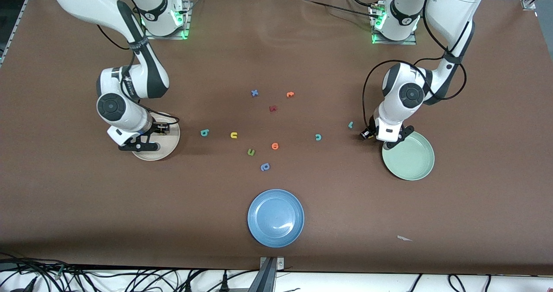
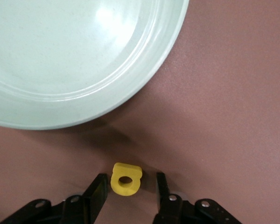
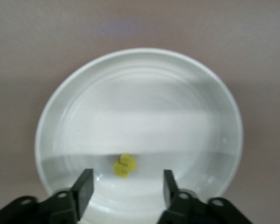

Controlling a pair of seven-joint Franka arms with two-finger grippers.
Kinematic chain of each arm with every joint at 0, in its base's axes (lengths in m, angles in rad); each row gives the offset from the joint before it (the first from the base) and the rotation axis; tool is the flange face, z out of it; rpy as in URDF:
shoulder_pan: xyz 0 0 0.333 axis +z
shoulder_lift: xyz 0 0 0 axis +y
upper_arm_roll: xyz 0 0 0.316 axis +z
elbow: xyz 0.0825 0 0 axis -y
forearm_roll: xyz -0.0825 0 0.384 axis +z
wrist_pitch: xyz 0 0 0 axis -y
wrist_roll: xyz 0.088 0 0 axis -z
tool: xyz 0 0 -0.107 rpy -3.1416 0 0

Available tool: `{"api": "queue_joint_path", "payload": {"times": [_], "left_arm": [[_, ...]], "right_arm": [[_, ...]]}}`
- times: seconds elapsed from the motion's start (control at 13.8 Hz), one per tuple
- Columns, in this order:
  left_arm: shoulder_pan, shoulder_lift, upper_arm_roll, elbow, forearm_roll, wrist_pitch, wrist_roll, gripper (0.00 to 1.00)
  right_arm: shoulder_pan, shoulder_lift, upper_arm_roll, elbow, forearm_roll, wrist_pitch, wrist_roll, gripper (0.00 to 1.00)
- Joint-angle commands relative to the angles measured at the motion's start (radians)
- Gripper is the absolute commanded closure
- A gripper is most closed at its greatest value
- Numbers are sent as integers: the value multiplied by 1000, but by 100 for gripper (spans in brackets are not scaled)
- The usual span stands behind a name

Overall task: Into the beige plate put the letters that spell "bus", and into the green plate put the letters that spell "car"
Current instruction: 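Drop the yellow s into the cream plate while the left gripper grasps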

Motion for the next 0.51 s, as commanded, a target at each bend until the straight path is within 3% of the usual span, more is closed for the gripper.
{"api": "queue_joint_path", "payload": {"times": [0.0, 0.14, 0.43], "left_arm": [[6, 4, 5, 2, 32, 11, -3, 48], [6, 4, 5, 2, 32, 11, -3, 53], [4, 4, 5, 3, 34, 11, -3, 83]], "right_arm": [[15, -15, 37, 61, 112, -108, 27, 11], [15, -11, 59, 63, 189, -100, 115, 12], [91, 34, 77, 55, 222, -9, 385, 16]]}}
